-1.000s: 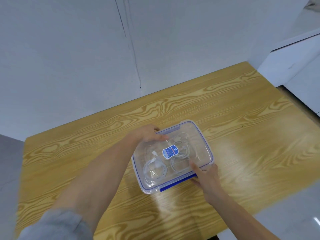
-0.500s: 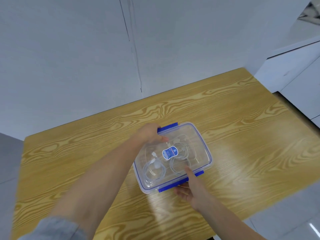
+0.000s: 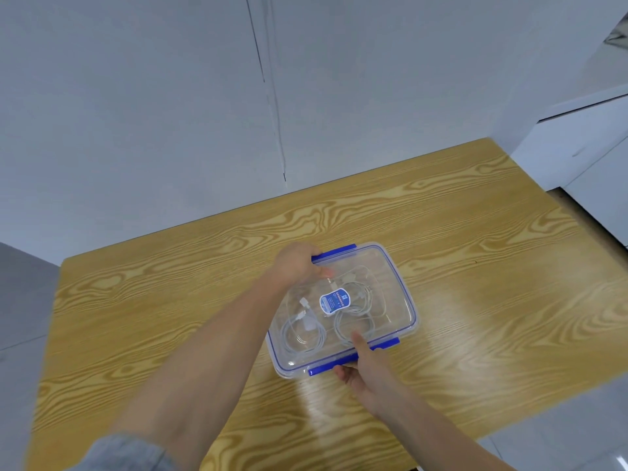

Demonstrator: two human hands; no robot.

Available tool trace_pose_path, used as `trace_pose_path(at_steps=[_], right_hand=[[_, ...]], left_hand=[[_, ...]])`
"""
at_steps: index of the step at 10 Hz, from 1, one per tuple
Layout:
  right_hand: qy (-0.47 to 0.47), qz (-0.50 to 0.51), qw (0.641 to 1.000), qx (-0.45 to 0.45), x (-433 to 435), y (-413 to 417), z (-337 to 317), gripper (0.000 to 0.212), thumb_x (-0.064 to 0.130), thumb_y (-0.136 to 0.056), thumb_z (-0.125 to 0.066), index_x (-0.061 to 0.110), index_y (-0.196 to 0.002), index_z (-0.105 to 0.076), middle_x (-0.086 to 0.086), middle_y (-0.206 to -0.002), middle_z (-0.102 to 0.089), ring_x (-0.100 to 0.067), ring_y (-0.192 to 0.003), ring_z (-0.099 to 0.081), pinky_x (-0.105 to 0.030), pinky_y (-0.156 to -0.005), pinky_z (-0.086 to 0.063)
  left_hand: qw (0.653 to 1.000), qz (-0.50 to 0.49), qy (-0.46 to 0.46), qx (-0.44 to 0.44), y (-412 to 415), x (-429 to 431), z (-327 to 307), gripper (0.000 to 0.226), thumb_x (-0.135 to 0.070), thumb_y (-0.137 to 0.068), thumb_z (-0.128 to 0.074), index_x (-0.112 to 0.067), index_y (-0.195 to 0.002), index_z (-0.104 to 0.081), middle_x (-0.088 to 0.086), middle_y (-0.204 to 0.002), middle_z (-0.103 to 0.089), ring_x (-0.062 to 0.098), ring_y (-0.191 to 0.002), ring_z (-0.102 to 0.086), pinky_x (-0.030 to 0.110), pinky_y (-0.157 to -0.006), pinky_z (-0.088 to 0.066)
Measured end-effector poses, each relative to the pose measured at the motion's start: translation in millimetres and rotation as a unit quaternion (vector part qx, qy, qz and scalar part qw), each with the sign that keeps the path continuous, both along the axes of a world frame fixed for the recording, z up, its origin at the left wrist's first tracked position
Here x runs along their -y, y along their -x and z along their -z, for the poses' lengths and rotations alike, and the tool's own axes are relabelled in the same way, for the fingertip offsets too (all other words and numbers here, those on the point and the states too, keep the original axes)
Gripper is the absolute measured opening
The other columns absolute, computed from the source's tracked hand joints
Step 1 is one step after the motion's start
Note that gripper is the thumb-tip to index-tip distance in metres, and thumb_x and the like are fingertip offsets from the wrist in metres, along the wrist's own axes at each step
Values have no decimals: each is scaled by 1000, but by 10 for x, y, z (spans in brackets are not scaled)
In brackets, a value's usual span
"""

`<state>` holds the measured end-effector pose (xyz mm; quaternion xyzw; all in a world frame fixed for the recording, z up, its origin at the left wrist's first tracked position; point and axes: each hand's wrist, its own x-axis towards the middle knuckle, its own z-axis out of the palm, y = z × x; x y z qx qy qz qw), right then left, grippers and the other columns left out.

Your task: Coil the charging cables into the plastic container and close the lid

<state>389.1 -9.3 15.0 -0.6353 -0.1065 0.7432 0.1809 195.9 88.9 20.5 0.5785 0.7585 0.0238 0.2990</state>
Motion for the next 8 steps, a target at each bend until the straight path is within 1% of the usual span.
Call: trace_pose_path(at_steps=[1,2,3,4,5,6,7,8], right_hand=[[9,8,1000,-10,-20,9,19,36,25,-96,-53,-3,-118,-50,-21,-93,-57,-20,-53,-49,-24,-39,-47],[8,11,1000,-16,-9,24,27,34,25,-96,-52,-2,-117,-49,-21,-95,-57,-20,-54,-48,-24,-40,-48],[4,16,1000,-19,-12,18,24,31,24,-96,-51,-2,-115,-50,-20,-91,-57,-20,-55,-49,-24,-40,-48],[6,3,1000,-24,-32,16,-2,31,24,-96,-52,-2,-112,-51,-20,-89,-59,-21,-55,-51,-25,-41,-49],[38,-50,998,-16,-99,-46,-87,32,29,-93,-58,-1,-103,-55,-19,-81,-59,-25,-56,-54,-29,-44,-51],[73,-183,980,12,-209,-204,-215,39,41,-90,-59,2,-89,-54,-16,-70,-60,-26,-55,-58,-29,-48,-49],[50,-322,945,38,-284,-355,-273,40,45,-91,-53,5,-91,-56,-12,-68,-66,-24,-54,-62,-27,-53,-47],[-48,-415,906,66,-394,-369,-482,27,33,-93,-48,9,-88,-58,-6,-65,-64,-18,-51,-61,-24,-52,-44]], left_hand=[[1000,-3,2,-9,-14,1,16,35,-53,-75,-67,-20,-86,-69,-3,-68,-56,17,-69,-53,26,-53,-33],[1000,-12,-1,-6,-25,8,22,34,-51,-77,-67,-18,-87,-70,-3,-68,-56,17,-69,-53,27,-54,-33],[1000,-19,1,4,-39,19,21,32,-49,-78,-68,-19,-87,-70,-5,-66,-55,16,-69,-53,27,-58,-35],[999,-36,-7,29,-50,38,11,30,-46,-78,-69,-16,-84,-67,-6,-64,-51,16,-68,-50,26,-54,-32],[1000,-13,-3,15,-82,74,-30,29,-45,-82,-65,-16,-82,-58,-4,-70,-51,18,-71,-49,27,-55,-31],[999,-8,-15,-31,-165,152,-111,30,-43,-87,-58,-14,-95,-59,2,-86,-60,22,-80,-55,31,-61,-39],[994,-1,-59,-88,-220,253,-136,26,-32,-89,-53,-12,-104,-61,8,-99,-64,27,-89,-58,35,-68,-45],[991,-13,-97,-88,-280,294,-257,24,-24,-90,-47,-10,-101,-63,9,-99,-64,28,-91,-58,35,-69,-44]])
